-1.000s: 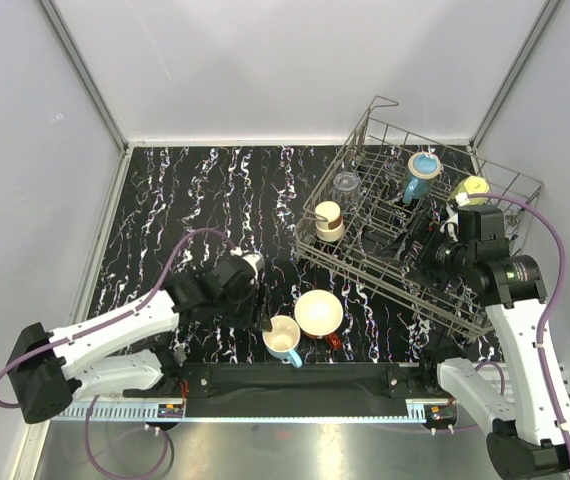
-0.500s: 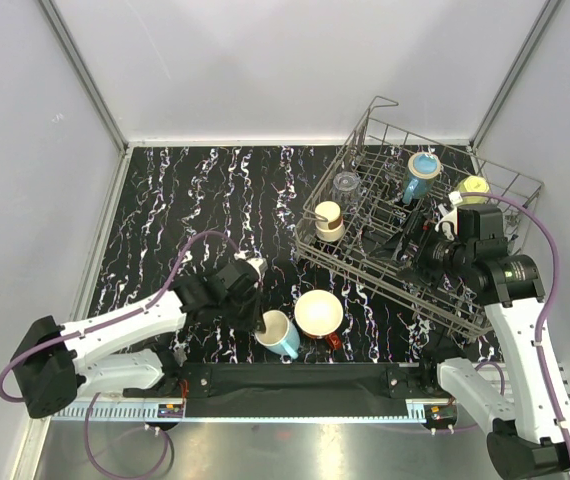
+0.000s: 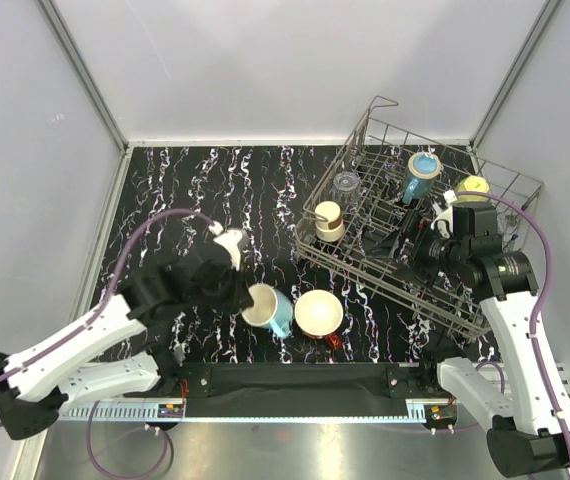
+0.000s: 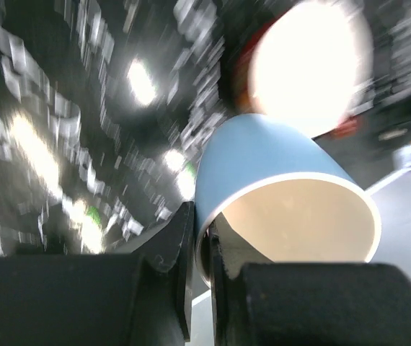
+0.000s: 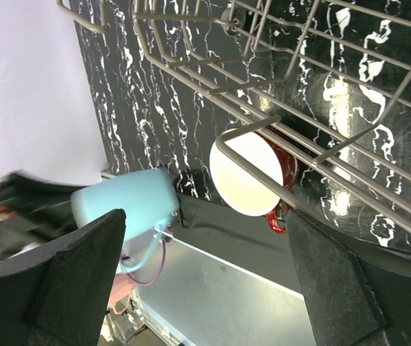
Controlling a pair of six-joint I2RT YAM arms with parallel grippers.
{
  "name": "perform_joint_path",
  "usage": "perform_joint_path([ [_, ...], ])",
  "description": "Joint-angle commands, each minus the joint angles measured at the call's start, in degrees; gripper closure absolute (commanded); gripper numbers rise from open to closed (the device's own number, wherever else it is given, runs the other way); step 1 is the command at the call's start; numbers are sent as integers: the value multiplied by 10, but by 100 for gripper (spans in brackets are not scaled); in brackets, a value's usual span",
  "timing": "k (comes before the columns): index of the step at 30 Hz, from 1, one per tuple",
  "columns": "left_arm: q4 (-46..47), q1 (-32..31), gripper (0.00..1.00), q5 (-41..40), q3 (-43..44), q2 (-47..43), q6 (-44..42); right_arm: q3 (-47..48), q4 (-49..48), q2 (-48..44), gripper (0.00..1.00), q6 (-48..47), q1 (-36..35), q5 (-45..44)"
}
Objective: Load the cups into the dish rack
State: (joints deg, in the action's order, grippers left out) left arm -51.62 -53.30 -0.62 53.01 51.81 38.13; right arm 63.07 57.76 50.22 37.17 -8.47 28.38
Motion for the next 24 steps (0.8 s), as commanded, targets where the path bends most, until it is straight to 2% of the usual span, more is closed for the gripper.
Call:
perform_joint_path([
  [1, 81, -1, 100, -11, 82, -48, -60, 5, -36, 8, 0, 4, -2, 31],
  [5, 202, -1, 100, 25, 85, -74, -82, 1, -74, 23, 0, 23, -3, 78],
  [6, 252, -1, 100, 30, 82, -79, -86, -4, -104, 23, 0, 41, -5, 92],
  [8, 291, -1, 100, 26, 82, -73, -91, -10, -146, 22, 0, 64, -17, 119],
  [9, 325, -1, 100, 23, 84, -70, -95, -12, -180, 22, 0, 87, -42, 117],
  [14, 384, 5, 100, -13, 116, -33, -114, 21, -215, 55, 0, 109, -148, 63],
  [16, 408, 13, 100, -15, 118, -30, -116, 23, -258, 55, 0, 129, -188, 48],
  [21, 436, 20, 100, -19, 131, -18, -118, -22, -389, 52, 0, 202, -232, 49],
  [24, 452, 21, 100, -25, 133, -10, -105, -33, -424, 65, 0, 215, -270, 34],
])
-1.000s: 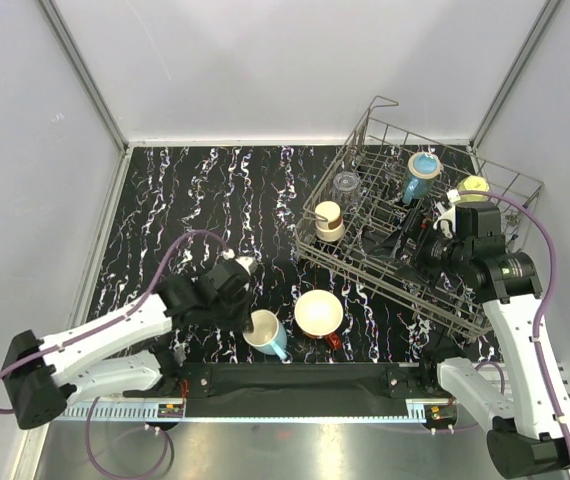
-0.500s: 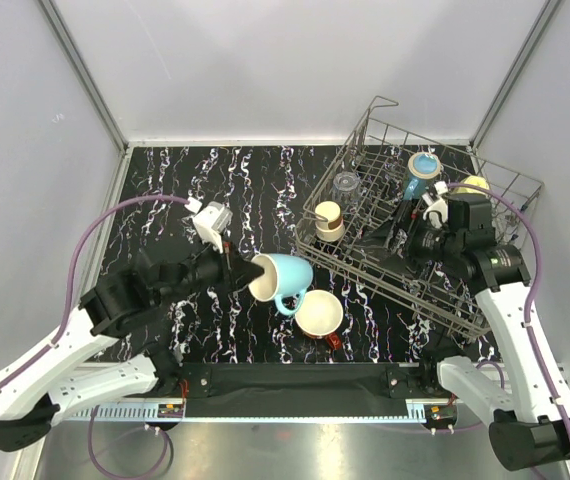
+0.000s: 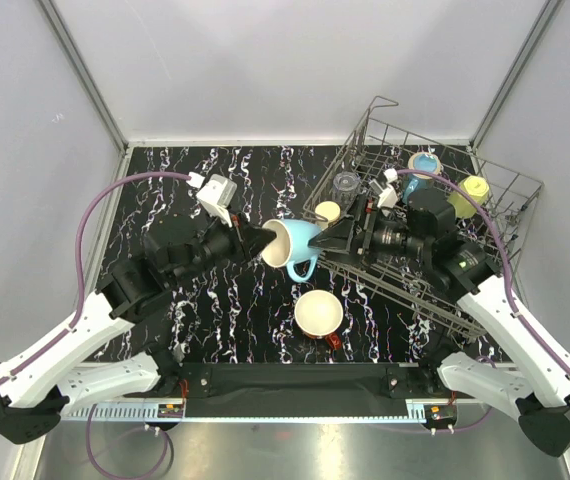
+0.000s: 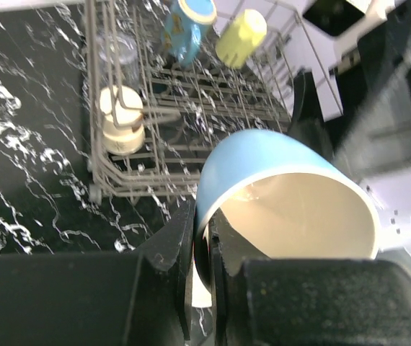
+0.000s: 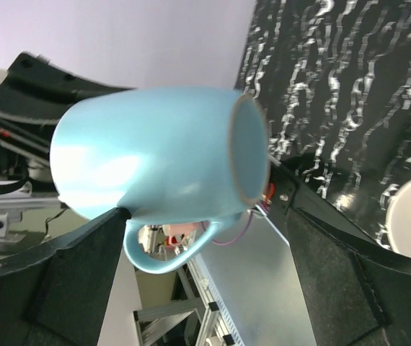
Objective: Load the cups into the dish rack
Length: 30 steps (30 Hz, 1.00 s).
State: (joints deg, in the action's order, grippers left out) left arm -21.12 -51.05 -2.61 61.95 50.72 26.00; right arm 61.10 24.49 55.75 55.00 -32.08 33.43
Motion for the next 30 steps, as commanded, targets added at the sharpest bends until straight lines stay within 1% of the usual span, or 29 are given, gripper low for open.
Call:
perform_joint_path([
  [1, 148, -2, 100, -6, 45, 3, 20, -12, -92, 12, 1, 35, -40, -26],
  [3, 151, 0, 100, -14, 51, 8, 29, -13, -104, 14, 1, 37, -58, -35],
  [5, 155, 2, 100, -14, 58, 12, 34, -26, -137, 10, 1, 52, -64, -36],
  [6, 159, 2, 100, -13, 59, 12, 41, -39, -172, 6, 2, 68, -69, -35],
  [10, 180, 2, 100, -16, 60, 16, 62, -56, -217, 1, 3, 93, -79, -45],
  [13, 209, 2, 100, -1, 61, 19, 77, -74, -261, -8, 4, 117, -81, -55],
  [16, 252, 2, 100, 23, 49, 22, 103, -93, -304, -18, 9, 144, -81, -69],
  [20, 308, 4, 100, 57, 7, 19, 140, -127, -391, -24, 21, 196, -84, -77],
  [21, 316, 4, 100, 61, 0, 18, 151, -139, -400, -25, 28, 201, -86, -84],
  [24, 335, 4, 100, 81, -19, 18, 166, -151, -412, -30, 39, 212, -88, -97],
  [27, 344, 4, 100, 93, -33, 17, 172, -164, -434, -34, 49, 228, -89, -101],
  [30, 349, 3, 100, 102, -49, 15, 175, -167, -457, -33, 76, 246, -91, -98],
])
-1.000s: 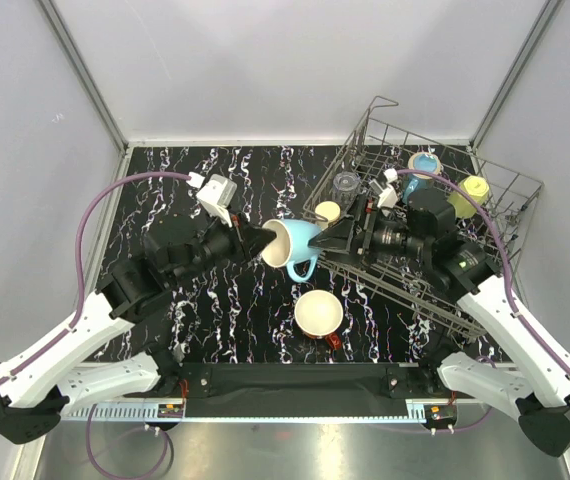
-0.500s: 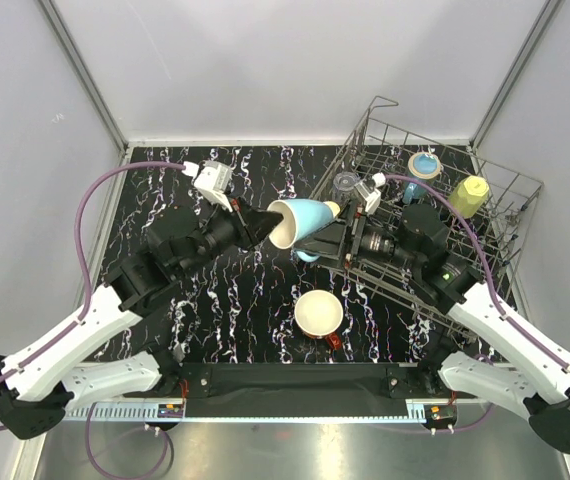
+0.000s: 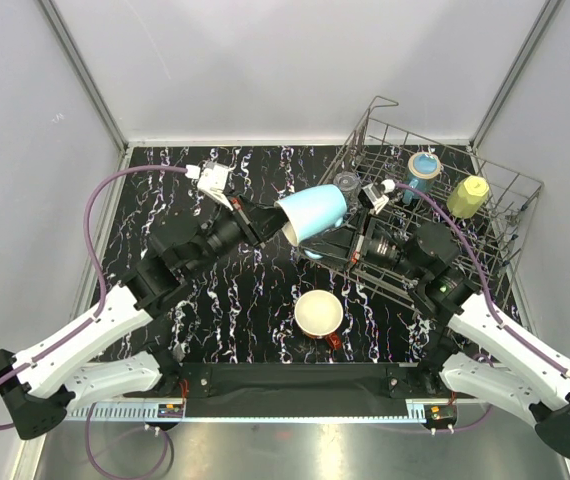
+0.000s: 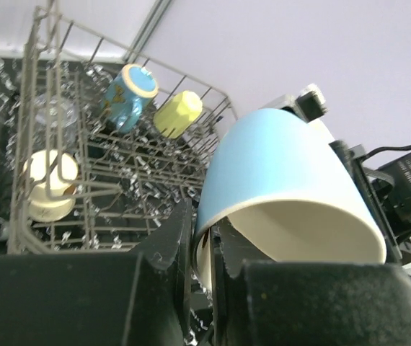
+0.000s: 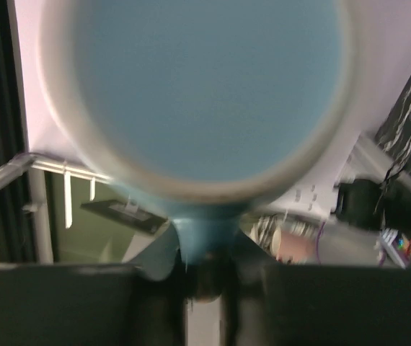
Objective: Load the cups into the dish rack
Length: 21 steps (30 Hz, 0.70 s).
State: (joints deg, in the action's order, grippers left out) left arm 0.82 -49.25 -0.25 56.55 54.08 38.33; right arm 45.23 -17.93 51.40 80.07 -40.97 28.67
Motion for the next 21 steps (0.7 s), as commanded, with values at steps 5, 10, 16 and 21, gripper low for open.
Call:
perform_joint_path([
  [5, 128, -13, 98, 106, -11, -14, 56, 3, -15, 13, 100, -7, -2, -45],
  [10, 61, -4, 23, 90, 4, -19, 45, 33, 97, -16, 100, -53, -2, -84],
  [16, -115, 7, 4, 12, 63, -36, -32, 110, 336, -68, 100, -140, -1, -191],
  [21, -233, 7, 2, -52, 89, -77, -92, 191, 537, -73, 100, -194, -1, -286],
])
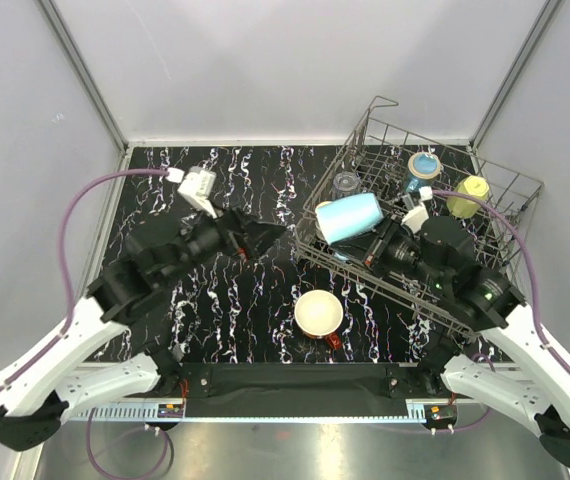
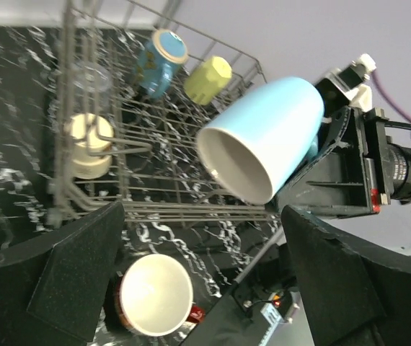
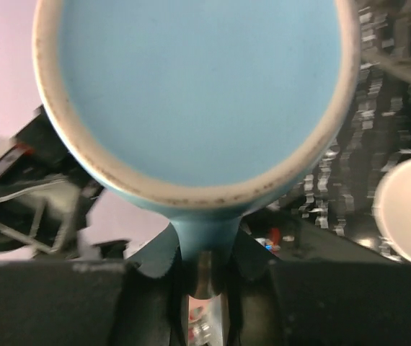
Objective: Load the cups into the dish rack
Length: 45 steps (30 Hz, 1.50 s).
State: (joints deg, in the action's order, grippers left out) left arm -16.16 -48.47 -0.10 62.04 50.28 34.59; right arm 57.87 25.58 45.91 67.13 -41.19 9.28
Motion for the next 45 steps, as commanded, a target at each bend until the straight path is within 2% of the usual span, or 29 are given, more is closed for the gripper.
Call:
perform_joint_path([
  [1, -72, 0, 2, -71, 34, -47, -59, 73, 120, -18, 100, -71, 1, -114],
  [5, -93, 0, 1, -114, 24, -77, -78, 139, 241, 2, 100, -104, 1, -199],
  [9, -88, 0, 1, -124, 19, -63, -107, 196, 329, 53, 100, -122, 3, -286],
  [14, -95, 0, 1, -47, 55, 18, -151, 253, 412, 130, 100, -158, 43, -323],
  [18, -121, 0, 1, -17, 82, 96, -160, 244, 403, 138, 100, -212, 147, -263],
  [20, -111, 0, 1, -14, 71, 103, -163, 235, 403, 144, 100, -238, 199, -251],
  [26, -53, 7, 1, -17, -2, 78, -175, 234, 440, 181, 100, -257, 238, -347],
  [32, -52, 37, 1, 18, -17, 76, -156, 219, 429, 232, 100, -272, 298, -367],
  [38, -50, 60, 1, 48, -24, 90, -143, 162, 363, 255, 100, -301, 385, -353],
  [45, -51, 69, 1, 56, -24, 90, -140, 122, 286, 274, 100, -340, 398, -334],
])
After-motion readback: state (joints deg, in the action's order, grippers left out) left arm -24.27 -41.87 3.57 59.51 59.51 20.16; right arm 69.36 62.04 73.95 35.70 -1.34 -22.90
